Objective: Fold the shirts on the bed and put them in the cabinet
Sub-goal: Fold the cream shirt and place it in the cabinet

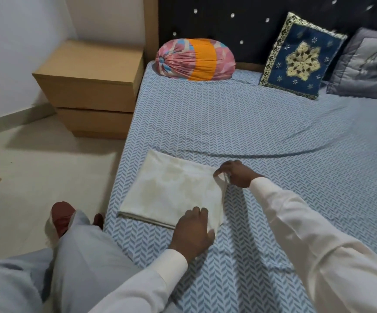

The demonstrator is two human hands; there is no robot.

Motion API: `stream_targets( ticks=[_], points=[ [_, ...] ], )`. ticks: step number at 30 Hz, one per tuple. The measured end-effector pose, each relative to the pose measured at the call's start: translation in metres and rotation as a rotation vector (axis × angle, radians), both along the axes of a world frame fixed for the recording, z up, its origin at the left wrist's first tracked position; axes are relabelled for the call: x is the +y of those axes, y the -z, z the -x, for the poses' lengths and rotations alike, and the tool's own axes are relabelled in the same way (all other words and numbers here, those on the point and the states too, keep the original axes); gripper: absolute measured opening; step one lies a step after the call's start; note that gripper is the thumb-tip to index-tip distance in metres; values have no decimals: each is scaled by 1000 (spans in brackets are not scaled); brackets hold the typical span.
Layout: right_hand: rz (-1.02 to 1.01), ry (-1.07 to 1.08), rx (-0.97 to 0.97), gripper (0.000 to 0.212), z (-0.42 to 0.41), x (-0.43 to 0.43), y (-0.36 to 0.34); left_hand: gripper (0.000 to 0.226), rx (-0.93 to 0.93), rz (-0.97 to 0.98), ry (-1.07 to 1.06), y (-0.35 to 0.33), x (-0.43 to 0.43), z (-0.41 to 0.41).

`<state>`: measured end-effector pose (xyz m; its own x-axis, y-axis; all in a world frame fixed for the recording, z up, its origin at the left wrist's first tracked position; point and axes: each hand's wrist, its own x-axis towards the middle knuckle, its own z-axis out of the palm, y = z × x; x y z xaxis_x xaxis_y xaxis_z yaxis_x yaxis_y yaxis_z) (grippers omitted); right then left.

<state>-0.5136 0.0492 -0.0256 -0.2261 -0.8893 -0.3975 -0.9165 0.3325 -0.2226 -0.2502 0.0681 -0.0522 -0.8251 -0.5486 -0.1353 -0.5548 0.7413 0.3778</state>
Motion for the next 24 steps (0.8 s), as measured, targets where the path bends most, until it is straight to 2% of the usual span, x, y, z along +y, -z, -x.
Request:
stream_targets(
  ticks=[2, 4, 8, 14, 17, 20, 22, 24],
  points=[
    [30, -5, -8, 64, 5, 4, 6, 59, -66, 66, 14, 1, 11, 7],
    [74, -11, 25, 60, 4, 6, 15, 65, -123, 111, 7, 6, 18, 10],
    [153, 8, 77, 52, 0, -1, 30, 56, -133, 177, -20, 13, 26, 12],
    [135, 55, -12, 46, 7, -17, 29, 48, -79, 272, 49, 19, 19, 9],
    [223, 64, -70, 40, 13, -17, 21, 43, 32, 340, 71, -1, 8, -3],
    [426, 13, -126, 30, 13, -11, -2, 32, 222, 363, 14, -34, -10, -26],
    [563, 8, -196, 24, 3, -2, -29, 24, 335, 333, -64, -61, -28, -47],
    [705, 27, -278, 28, -16, 14, -63, 22, 475, 246, -104, -91, -46, -74]
  ],
)
